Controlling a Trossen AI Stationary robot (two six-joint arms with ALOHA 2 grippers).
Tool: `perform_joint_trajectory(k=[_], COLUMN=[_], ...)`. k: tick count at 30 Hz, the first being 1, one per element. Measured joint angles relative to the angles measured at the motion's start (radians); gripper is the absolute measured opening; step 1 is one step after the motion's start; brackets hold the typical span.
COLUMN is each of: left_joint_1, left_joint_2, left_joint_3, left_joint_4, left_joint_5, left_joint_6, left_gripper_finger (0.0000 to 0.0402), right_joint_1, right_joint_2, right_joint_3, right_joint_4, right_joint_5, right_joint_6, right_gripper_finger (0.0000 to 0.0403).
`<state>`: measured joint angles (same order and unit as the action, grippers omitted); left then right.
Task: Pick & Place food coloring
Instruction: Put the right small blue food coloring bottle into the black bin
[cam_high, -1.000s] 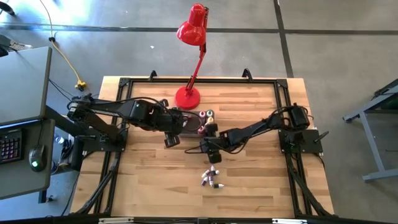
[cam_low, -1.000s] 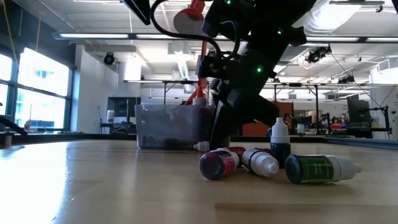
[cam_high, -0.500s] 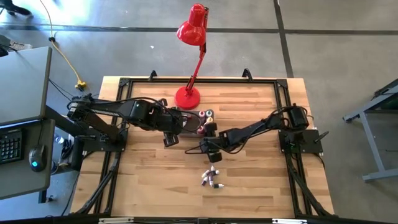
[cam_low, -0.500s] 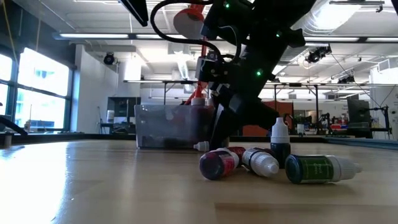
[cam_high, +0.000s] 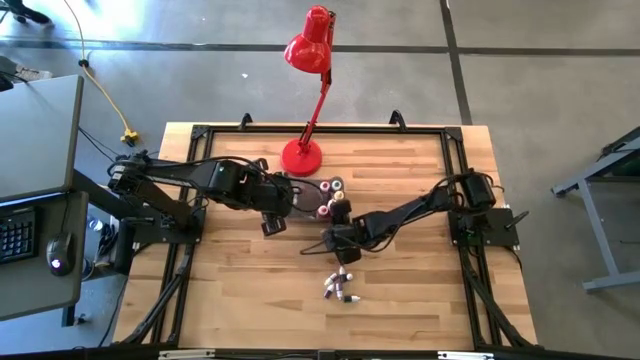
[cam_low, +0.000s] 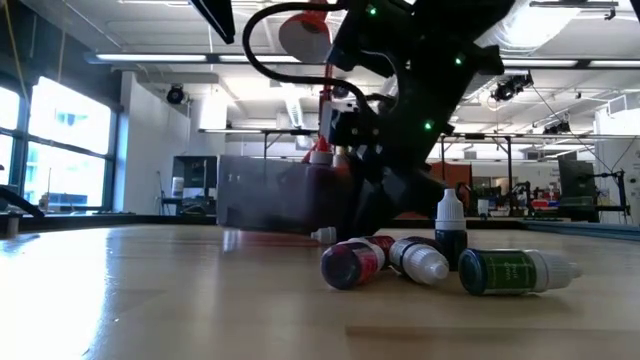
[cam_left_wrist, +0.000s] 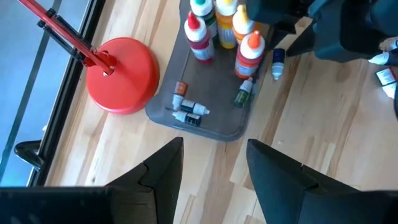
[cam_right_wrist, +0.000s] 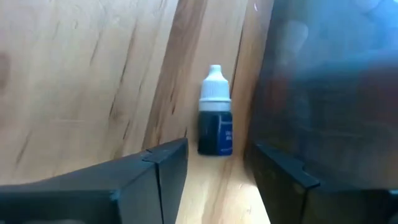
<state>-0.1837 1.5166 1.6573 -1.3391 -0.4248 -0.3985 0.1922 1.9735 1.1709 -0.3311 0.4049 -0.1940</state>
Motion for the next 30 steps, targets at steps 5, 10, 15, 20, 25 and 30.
perform_joint_trajectory(k=[5, 10, 15, 20, 25, 30], left_joint_1=[0.000, 0.000, 0.000, 0.000, 0.000, -0.021], left_joint_2=[0.000, 0.000, 0.000, 0.000, -0.009, -0.012], left_joint_3=[0.000, 0.000, 0.000, 0.000, 0.000, -0.010], left_joint_4=[0.000, -0.003, -0.003, -0.035, -0.168, -0.228], left_joint_5=[-0.004, -0.005, 0.001, 0.031, -0.009, -0.033], left_joint_6=[0.000, 0.000, -0.003, -0.034, -0.110, -0.215], left_gripper_finger=[0.0172, 0.0172, 0.0172, 0.0172, 0.0172, 0.0172], right_joint_1=[0.014, 0.024, 0.032, 0.058, 0.091, 0.112], right_joint_2=[-0.009, -0.014, -0.015, -0.016, -0.016, -0.018], right_joint_3=[0.027, 0.063, 0.134, 0.262, 0.415, 0.560], right_joint_4=[-0.028, -0.037, -0.082, -0.289, -0.574, -0.961], right_joint_5=[0.004, 0.027, 0.068, 0.142, 0.290, 0.339], right_joint_6=[0.018, -0.031, -0.071, -0.076, -0.063, 0.107], right_gripper_finger=[0.0173, 0.0167, 0.0162, 0.0156, 0.0154, 0.0151])
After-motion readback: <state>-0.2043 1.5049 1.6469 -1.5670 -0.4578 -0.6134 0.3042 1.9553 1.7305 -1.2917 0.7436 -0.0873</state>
